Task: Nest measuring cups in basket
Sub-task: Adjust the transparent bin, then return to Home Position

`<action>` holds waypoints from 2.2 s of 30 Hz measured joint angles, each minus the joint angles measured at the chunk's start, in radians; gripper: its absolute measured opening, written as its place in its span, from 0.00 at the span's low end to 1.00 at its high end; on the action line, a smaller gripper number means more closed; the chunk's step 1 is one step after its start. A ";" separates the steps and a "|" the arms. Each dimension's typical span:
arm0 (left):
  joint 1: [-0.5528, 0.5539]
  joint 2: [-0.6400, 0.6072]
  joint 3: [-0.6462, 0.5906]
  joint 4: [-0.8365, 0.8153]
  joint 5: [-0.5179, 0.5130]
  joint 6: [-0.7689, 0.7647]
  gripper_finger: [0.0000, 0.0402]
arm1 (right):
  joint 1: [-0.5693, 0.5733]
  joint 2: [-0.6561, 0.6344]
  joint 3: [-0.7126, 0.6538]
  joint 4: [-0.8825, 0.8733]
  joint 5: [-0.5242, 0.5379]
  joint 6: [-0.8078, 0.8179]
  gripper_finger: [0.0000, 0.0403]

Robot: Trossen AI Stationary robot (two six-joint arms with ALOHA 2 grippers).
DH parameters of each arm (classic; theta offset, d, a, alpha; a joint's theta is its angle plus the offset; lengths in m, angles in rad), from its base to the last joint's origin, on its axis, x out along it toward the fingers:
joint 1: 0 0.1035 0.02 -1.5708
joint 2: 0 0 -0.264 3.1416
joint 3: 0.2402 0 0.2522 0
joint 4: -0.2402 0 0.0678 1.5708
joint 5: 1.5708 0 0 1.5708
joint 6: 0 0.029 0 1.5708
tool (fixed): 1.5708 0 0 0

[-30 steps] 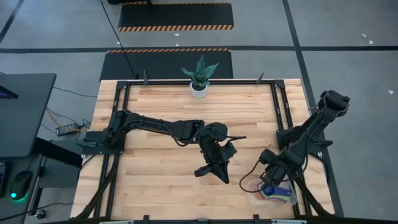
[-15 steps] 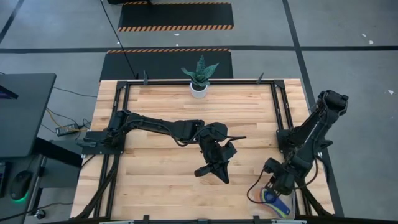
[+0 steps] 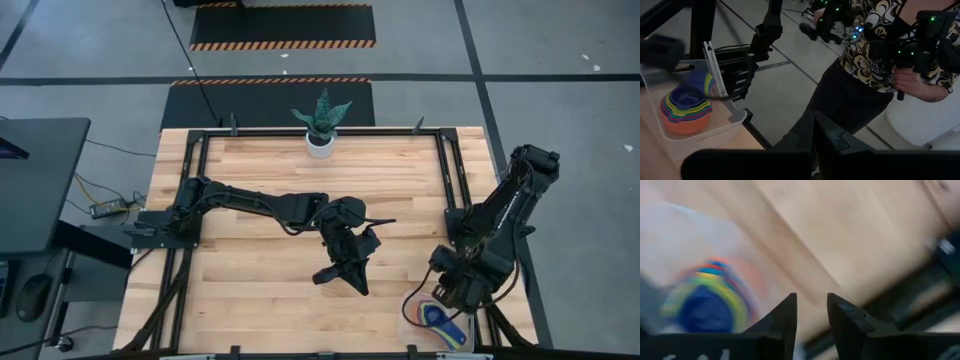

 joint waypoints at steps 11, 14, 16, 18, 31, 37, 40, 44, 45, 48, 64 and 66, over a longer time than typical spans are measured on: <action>0.000 0.000 0.000 0.000 0.000 -0.003 0.03 | -0.149 0.047 0.027 0.474 0.228 -0.434 0.28; 0.000 0.000 0.000 0.000 0.000 -0.014 0.03 | -0.192 0.103 0.027 0.507 0.204 -0.514 0.28; 0.000 0.000 0.000 -0.001 0.000 -0.022 0.03 | -0.218 0.148 0.027 0.552 0.153 -0.586 0.28; 0.000 0.000 0.000 -0.003 0.000 -0.022 0.03 | -0.237 0.189 0.026 0.604 0.104 -0.643 0.28; 0.000 0.000 0.000 -0.009 0.000 -0.021 0.03 | -0.268 0.232 0.026 0.651 -0.129 -0.620 0.28; 0.001 0.000 0.000 -0.012 0.000 -0.020 0.03 | -0.268 0.231 0.026 0.631 -0.216 -0.622 0.28; 0.001 0.000 0.000 -0.012 0.000 -0.020 0.03 | -0.264 0.231 0.026 0.617 -0.235 -0.629 0.28; 0.001 0.000 0.000 -0.016 0.000 -0.020 0.03 | -0.257 0.223 0.026 0.608 -0.227 -0.658 0.28; 0.001 0.000 0.000 -0.016 0.000 -0.019 0.03 | -0.254 0.214 0.026 0.600 -0.213 -0.664 0.28; 0.001 0.000 0.000 -0.017 0.000 -0.019 0.03 | -0.241 0.162 0.026 0.573 -0.169 -0.677 0.28; 0.014 -0.210 0.001 -0.165 0.002 0.064 0.03 | -0.173 -0.242 0.026 0.476 0.138 -0.719 0.28; 0.019 -0.252 0.001 -0.204 0.000 0.067 0.03 | -0.173 -0.292 0.026 0.481 0.175 -0.763 0.28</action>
